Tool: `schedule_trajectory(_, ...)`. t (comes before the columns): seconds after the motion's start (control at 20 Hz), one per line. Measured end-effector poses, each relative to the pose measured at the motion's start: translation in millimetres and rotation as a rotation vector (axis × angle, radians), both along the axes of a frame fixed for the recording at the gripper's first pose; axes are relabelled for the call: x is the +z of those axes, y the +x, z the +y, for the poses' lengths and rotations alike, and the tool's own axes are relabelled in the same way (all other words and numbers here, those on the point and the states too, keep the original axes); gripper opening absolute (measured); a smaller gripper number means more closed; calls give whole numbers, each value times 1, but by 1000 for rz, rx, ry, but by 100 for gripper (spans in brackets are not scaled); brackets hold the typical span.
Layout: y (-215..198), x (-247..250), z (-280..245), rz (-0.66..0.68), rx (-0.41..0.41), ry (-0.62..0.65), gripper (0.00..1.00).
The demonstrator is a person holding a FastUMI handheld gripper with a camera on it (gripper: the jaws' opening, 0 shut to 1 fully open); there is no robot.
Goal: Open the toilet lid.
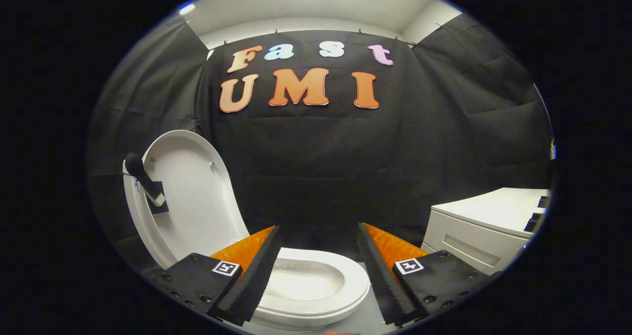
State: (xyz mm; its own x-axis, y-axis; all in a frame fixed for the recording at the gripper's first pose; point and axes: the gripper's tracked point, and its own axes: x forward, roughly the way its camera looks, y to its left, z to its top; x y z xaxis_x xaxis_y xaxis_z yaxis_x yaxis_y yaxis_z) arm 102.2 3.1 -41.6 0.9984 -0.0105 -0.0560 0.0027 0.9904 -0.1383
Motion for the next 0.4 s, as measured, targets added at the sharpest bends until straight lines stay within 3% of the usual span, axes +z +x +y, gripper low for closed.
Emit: schedule_trajectory(0.4, 1, -2, 6, 13, 11, 1, 99)
